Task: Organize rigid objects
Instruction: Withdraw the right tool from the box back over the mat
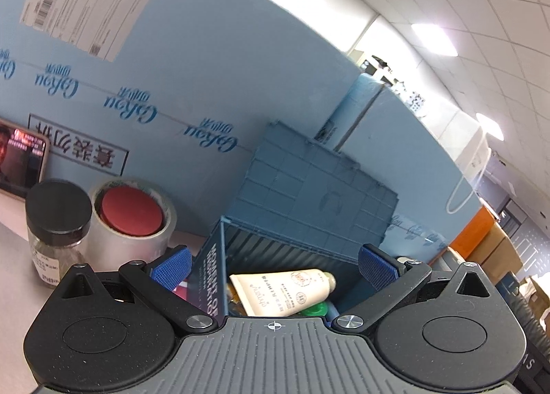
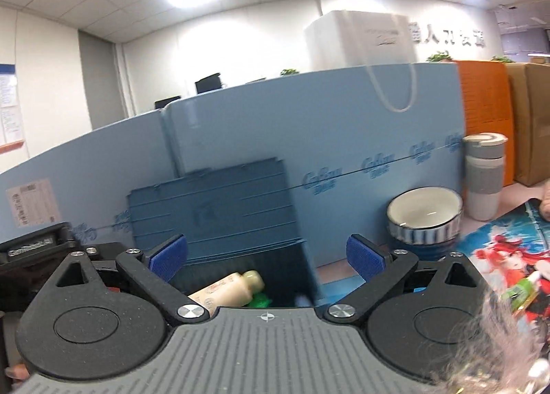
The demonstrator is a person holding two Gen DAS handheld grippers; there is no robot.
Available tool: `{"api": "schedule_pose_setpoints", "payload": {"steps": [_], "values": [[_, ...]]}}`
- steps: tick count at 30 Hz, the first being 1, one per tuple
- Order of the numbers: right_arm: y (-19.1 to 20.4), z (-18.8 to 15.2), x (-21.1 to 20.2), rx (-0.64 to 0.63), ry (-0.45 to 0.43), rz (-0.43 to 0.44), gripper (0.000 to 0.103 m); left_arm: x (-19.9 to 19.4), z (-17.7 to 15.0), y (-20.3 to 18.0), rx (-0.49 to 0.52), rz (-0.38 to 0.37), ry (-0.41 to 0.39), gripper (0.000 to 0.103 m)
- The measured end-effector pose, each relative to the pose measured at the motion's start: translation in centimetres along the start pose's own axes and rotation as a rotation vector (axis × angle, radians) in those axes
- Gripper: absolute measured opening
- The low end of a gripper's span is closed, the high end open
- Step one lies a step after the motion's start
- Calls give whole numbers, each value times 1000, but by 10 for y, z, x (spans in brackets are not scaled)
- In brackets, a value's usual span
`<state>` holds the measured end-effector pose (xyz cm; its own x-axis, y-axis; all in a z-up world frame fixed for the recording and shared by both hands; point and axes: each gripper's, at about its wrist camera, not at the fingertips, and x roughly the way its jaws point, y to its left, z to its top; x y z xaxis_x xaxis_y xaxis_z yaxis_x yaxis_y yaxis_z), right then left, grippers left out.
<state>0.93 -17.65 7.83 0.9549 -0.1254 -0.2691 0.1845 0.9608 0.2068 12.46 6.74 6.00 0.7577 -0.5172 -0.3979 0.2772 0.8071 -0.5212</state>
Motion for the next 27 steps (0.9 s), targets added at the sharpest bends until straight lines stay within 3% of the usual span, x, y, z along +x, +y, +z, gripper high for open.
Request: {"api": "schedule_pose_setpoints", "payload": {"steps": [9, 18, 23, 27], "values": [[-38, 7, -17, 70, -43, -44, 100, -22, 0, -26, 57, -68, -74, 103], [-70, 5, -29, 132, -59, -91, 101, -27, -10, -54, 152, -111, -96, 103], [-100, 0, -41, 218, -109, -110, 101, -24, -14, -62, 137, -166, -89, 103], [-122, -4, -44, 244, -88, -147, 103, -24, -22, -72, 145, -239, -110, 103]]}}
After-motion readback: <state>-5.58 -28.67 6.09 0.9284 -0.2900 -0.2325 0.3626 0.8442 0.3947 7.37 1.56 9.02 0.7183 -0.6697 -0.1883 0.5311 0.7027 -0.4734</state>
